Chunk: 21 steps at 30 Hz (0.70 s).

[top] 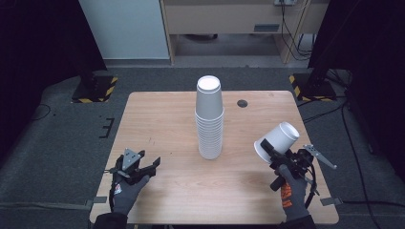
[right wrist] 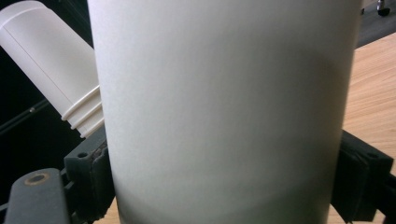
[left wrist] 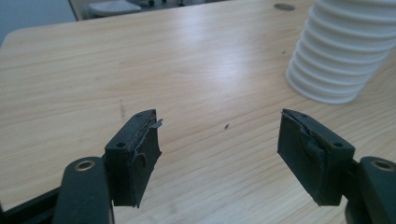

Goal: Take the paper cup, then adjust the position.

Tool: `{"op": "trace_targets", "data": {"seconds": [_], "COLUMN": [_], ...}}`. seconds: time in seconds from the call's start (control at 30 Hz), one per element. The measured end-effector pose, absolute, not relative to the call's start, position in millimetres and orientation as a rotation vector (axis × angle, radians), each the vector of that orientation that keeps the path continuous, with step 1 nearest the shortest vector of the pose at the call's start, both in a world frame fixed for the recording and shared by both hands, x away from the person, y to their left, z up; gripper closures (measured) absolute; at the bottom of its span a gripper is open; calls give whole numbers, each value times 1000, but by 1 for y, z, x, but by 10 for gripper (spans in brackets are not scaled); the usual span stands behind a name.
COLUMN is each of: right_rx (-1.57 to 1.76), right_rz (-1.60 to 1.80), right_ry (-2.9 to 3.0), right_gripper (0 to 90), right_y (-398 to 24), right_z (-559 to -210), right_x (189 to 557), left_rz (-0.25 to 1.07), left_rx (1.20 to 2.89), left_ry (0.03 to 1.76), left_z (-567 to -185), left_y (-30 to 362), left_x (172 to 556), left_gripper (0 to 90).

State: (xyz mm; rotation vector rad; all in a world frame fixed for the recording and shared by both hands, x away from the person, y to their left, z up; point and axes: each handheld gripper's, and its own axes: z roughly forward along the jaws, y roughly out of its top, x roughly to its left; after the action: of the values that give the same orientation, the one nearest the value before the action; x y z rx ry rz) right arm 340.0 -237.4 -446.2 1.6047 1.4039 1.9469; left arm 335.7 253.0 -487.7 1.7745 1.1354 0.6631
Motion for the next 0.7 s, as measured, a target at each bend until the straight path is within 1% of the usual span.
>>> {"op": "trace_targets", "data": {"seconds": [0.27, 0.43, 0.7], "right_rx": [1611, 1615, 1605], "right_rz": [1960, 1967, 1981], "right_ry": [1399, 1395, 1394], "right_gripper": [134, 133, 133], "right_y": [-236, -237, -236], "right_z": [-445, -444, -441], "right_x": [339, 339, 337], "left_rz": [637, 609, 599], "left_rx": [1734, 1735, 1745], "left_ry": [1047, 997, 900], "left_z": [-476, -470, -458], "left_y": [229, 214, 186], "left_x": [329, 326, 321], "left_gripper": [288, 288, 292]}}
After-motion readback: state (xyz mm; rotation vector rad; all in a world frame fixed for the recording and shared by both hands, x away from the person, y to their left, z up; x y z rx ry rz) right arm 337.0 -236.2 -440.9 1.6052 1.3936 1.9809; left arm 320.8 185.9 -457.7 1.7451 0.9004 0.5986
